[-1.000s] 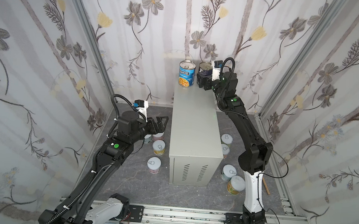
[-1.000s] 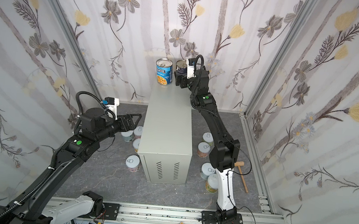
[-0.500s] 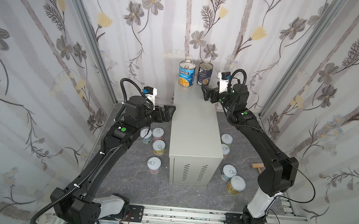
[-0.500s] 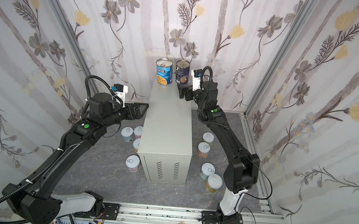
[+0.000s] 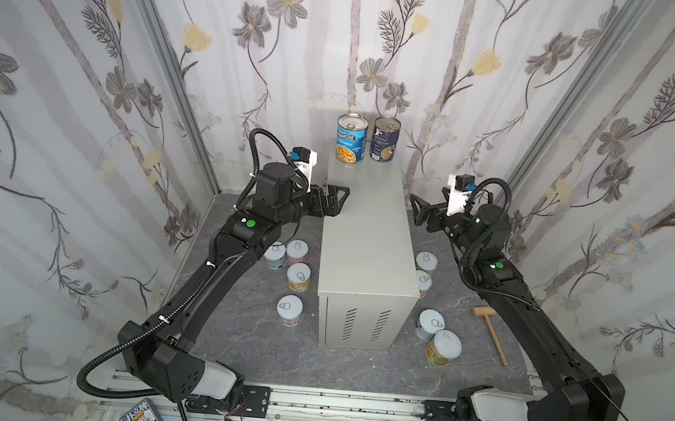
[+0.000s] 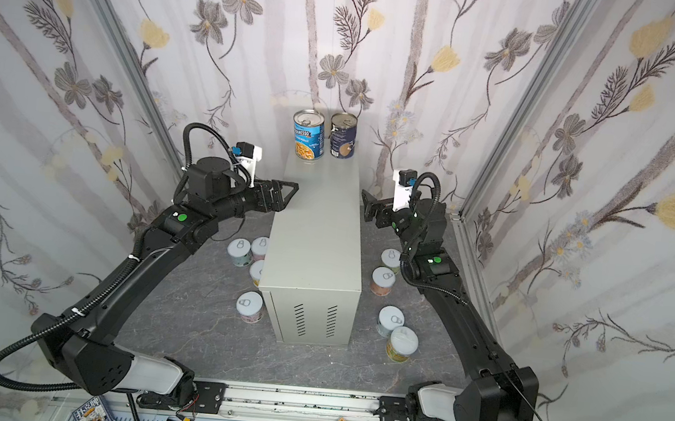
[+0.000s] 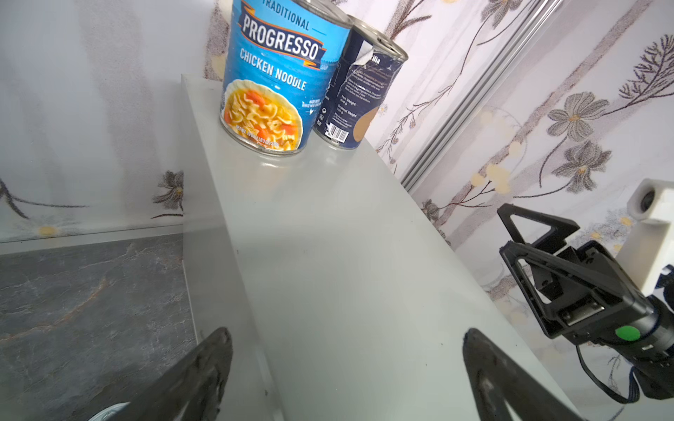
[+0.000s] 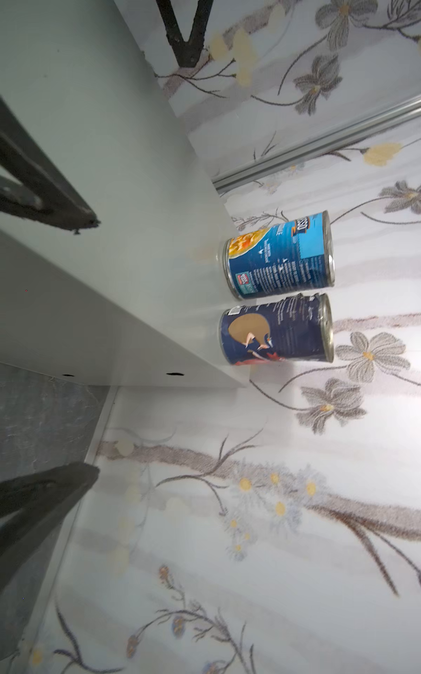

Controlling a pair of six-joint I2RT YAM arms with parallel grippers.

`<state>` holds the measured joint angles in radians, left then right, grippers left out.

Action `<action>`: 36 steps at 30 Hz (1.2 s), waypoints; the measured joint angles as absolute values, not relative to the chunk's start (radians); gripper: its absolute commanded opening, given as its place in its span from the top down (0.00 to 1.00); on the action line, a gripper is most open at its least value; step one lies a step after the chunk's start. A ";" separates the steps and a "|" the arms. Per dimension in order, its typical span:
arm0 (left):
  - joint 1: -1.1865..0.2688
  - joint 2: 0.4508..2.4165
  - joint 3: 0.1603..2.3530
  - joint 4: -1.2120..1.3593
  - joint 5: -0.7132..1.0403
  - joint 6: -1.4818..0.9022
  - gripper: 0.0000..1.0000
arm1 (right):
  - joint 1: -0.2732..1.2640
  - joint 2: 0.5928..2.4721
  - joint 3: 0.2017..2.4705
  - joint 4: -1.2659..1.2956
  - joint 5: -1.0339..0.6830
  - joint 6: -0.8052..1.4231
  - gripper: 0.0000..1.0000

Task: Place and organize the canned foods onto the counter
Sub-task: 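Open the right gripper and withdraw it down beside the cabinet, then lower the right gripper onto a white-lidded can on the floor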

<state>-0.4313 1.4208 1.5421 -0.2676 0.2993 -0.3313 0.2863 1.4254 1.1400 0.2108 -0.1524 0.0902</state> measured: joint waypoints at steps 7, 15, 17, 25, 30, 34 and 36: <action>-0.444 1.427 1.559 -0.290 0.299 -0.329 0.00 | 0.191 1.243 0.891 0.209 -0.039 0.235 0.00; -0.447 1.426 1.567 -0.312 0.300 -0.316 0.00 | 0.159 0.970 0.720 -0.051 0.039 0.402 0.00; -0.448 1.424 1.563 -0.311 0.300 -0.315 0.00 | 0.159 0.884 0.688 -0.160 0.036 0.467 0.00; -0.448 1.333 1.433 -0.268 0.300 -0.323 0.00 | 0.162 0.664 0.661 -0.548 0.053 0.665 0.00; -0.448 1.274 1.354 -0.262 0.287 -0.321 0.00 | 0.162 0.654 0.627 -0.694 0.059 0.733 0.00; -0.448 1.215 1.302 -0.260 0.254 -0.310 0.00 | 0.162 0.662 0.555 -0.726 0.035 0.773 0.00; -0.448 1.198 1.290 -0.258 0.236 -0.292 0.00 | 0.162 0.678 0.519 -0.726 0.023 0.789 0.00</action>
